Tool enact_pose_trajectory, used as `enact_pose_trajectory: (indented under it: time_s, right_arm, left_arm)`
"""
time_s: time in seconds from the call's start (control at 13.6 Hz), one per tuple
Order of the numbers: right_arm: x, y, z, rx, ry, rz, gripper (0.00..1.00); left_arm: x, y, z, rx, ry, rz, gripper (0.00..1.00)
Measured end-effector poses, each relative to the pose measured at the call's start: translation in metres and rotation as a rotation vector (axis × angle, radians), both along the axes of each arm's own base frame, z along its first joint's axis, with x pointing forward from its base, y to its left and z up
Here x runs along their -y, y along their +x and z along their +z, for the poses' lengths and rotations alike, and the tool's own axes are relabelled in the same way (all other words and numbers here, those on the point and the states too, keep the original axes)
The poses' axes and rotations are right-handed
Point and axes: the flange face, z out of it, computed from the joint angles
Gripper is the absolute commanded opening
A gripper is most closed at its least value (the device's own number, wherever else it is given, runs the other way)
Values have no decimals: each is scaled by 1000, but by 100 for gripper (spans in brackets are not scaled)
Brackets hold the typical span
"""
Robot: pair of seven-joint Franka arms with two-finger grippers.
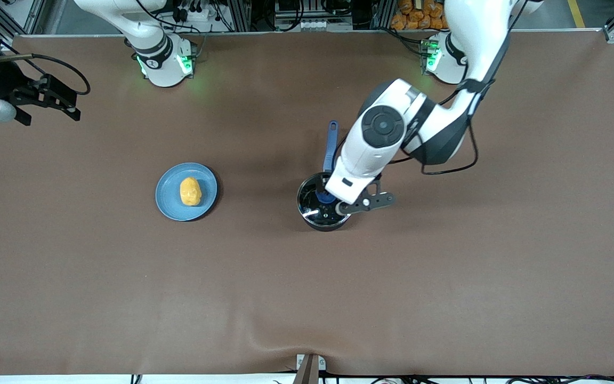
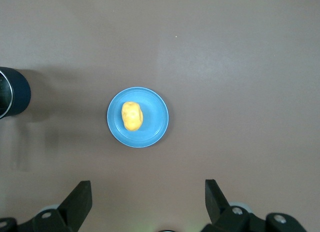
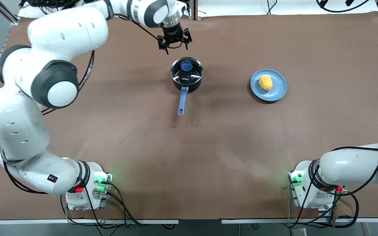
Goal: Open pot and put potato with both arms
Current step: 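Reach the left gripper over the saucepan and grasp the blue lid knob, then lift the glass lid off the saucepan with the left gripper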
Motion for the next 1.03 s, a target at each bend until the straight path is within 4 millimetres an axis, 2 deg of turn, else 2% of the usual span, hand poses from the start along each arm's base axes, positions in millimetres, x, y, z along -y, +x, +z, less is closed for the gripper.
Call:
enact_pose_trajectory:
  time_s: [0.22, 0.44, 1.03]
  right_arm:
    - [1, 0, 0, 0, 0, -1, 100]
    - [4, 0, 0, 0, 0, -8, 100]
    - [9, 1, 0, -2, 0, -17, 100]
  left_arm:
    - [19, -1, -31, 8, 40, 8, 100]
    - [32, -2, -52, 17, 40, 7, 100]
    - [47, -12, -82, 34, 93, 10, 100]
